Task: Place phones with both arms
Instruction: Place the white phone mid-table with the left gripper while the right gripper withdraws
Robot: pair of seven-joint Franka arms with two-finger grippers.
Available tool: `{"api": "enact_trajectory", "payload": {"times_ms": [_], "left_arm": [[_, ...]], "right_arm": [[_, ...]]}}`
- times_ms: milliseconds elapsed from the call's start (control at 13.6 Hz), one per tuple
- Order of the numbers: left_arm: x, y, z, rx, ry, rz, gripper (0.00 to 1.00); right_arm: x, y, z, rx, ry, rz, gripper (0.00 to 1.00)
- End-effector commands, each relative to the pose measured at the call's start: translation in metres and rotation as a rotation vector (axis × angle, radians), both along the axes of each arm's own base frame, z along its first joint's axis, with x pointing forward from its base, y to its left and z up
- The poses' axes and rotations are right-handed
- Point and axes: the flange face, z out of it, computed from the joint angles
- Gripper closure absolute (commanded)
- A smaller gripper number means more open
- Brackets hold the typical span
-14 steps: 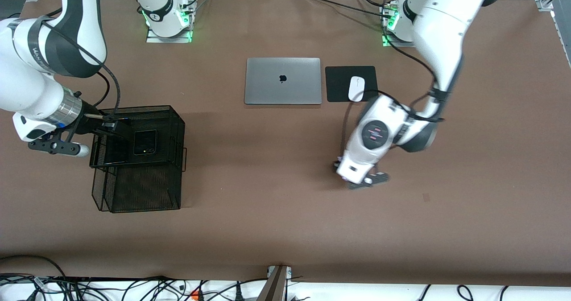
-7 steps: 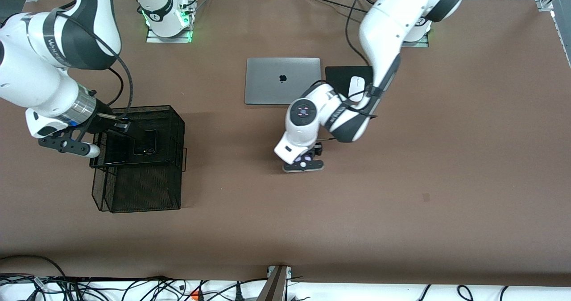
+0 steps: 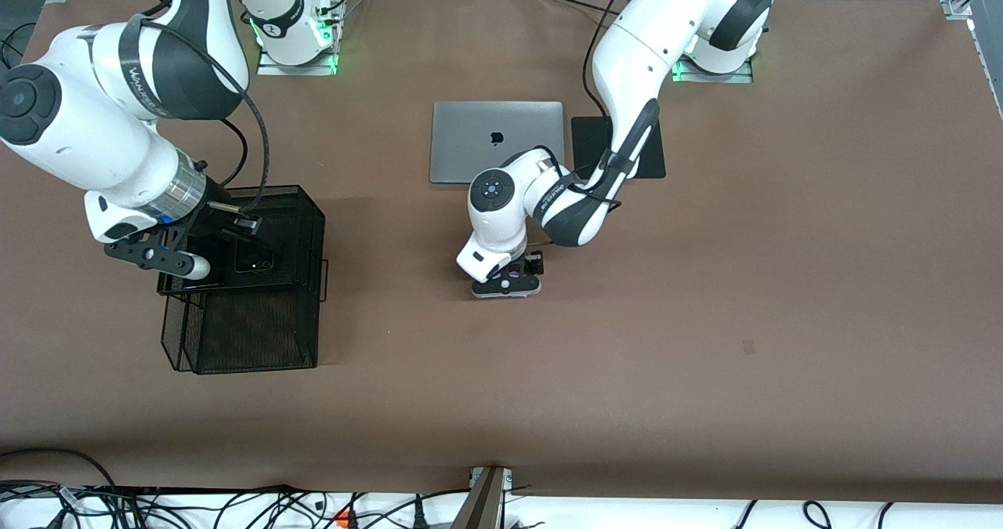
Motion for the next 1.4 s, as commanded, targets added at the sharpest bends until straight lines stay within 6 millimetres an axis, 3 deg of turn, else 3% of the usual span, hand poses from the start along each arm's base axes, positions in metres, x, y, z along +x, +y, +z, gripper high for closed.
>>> {"api": "enact_trajectory", "payload": {"times_ms": [0,147,294,442,589,662,736,810,957,1104,1177,1325], "left_arm": [[0.004,-0.004,0.003,0.001,-0.011,0.026,0.0],[0.011,0.003,0.021,0.003,-0.003,0.042,0.0],[0.037,0.027,0.061,-0.005,0.007,0.093,0.0],[0.065,0.067,0.113,-0.043,0.034,0.091,0.0],[0.088,0.117,0.154,-0.061,0.077,0.075,0.0],[0.099,0.143,0.167,-0.056,0.099,0.087,0.0],[0.108,0.175,0.183,-0.042,0.12,0.098,0.0],[0.118,0.215,0.196,-0.025,0.151,0.092,0.0],[0.133,0.305,0.229,-0.004,0.182,0.047,0.0],[0.137,0.386,0.257,-0.003,0.171,0.031,0.0],[0.139,0.418,0.269,-0.006,0.162,0.026,0.0],[0.143,0.47,0.286,-0.011,0.137,0.027,0.0]], "right_arm": [[0.002,0.0,0.006,0.014,0.005,-0.015,0.01],[0.002,0.0,0.006,0.013,0.006,-0.015,0.01],[0.001,0.0,0.007,0.015,0.008,-0.015,0.01],[-0.001,0.009,0.008,0.017,0.009,-0.014,0.01],[-0.009,0.043,0.009,0.021,0.015,-0.049,0.01],[-0.013,0.064,0.006,0.018,0.012,-0.068,0.01],[-0.02,0.099,-0.003,0.004,0.021,-0.054,0.01],[-0.023,0.133,-0.008,-0.005,0.018,-0.052,0.01],[-0.034,0.213,-0.042,-0.017,0.028,-0.056,0.01],[-0.038,0.288,-0.094,-0.023,-0.049,0.025,0.01],[-0.04,0.315,-0.126,-0.029,-0.082,0.073,0.01],[-0.045,0.35,-0.189,-0.024,-0.15,0.137,0.01]]}}
